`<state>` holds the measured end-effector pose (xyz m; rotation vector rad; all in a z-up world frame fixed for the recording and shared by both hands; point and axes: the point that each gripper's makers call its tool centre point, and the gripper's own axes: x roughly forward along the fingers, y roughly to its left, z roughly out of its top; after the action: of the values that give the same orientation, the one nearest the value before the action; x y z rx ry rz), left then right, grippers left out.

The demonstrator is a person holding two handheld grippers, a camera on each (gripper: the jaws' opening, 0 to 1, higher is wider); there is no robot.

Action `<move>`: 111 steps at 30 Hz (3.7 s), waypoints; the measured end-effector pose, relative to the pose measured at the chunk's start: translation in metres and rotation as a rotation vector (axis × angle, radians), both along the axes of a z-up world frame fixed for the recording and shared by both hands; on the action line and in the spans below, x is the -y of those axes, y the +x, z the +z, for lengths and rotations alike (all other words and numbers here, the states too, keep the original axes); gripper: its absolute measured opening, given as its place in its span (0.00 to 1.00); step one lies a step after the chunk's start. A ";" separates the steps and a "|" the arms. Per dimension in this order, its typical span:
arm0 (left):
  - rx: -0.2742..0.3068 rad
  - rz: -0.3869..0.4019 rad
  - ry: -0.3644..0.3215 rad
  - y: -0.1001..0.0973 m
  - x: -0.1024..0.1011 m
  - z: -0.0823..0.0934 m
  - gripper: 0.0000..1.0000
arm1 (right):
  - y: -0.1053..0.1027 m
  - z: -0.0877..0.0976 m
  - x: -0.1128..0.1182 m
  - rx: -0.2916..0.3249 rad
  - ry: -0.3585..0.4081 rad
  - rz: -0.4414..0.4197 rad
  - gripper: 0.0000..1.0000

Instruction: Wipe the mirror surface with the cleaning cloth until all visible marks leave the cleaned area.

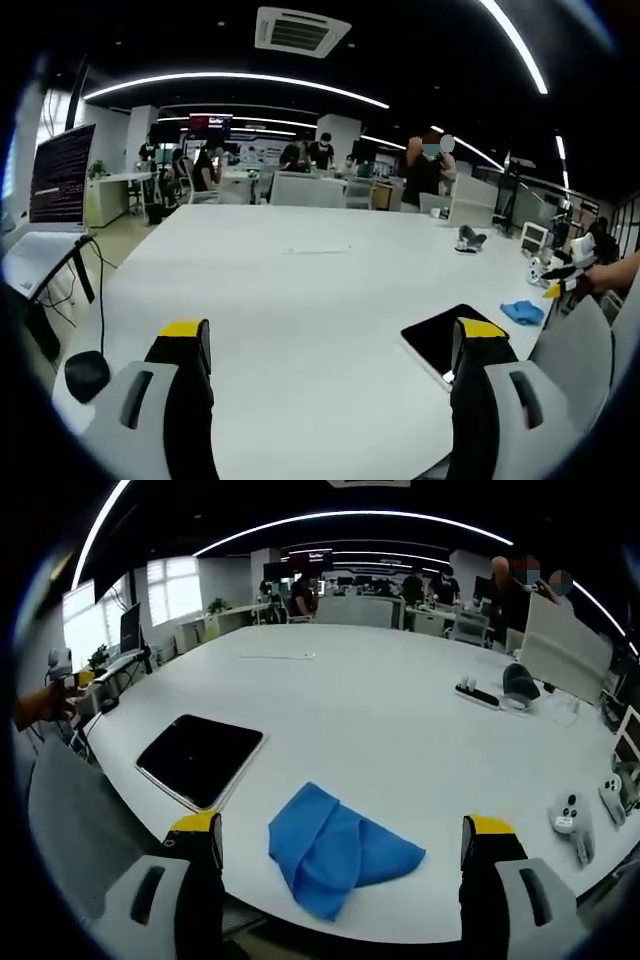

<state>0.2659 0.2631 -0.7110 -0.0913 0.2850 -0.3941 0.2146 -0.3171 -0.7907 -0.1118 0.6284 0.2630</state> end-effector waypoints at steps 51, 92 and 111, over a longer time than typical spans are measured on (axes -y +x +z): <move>-0.076 -0.021 0.056 -0.010 0.012 0.000 0.99 | 0.006 0.010 0.005 0.008 0.021 -0.043 0.98; -0.089 -0.002 0.062 -0.007 0.003 -0.014 0.99 | 0.020 -0.084 -0.026 -0.305 -0.131 0.005 0.23; -0.080 0.002 0.061 -0.016 0.001 -0.005 0.99 | 0.027 -0.086 -0.037 -0.339 -0.086 -0.022 0.01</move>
<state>0.2496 0.2619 -0.7161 -0.0474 0.3752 -0.3797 0.2416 -0.2796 -0.8768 -0.1446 0.9779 0.2351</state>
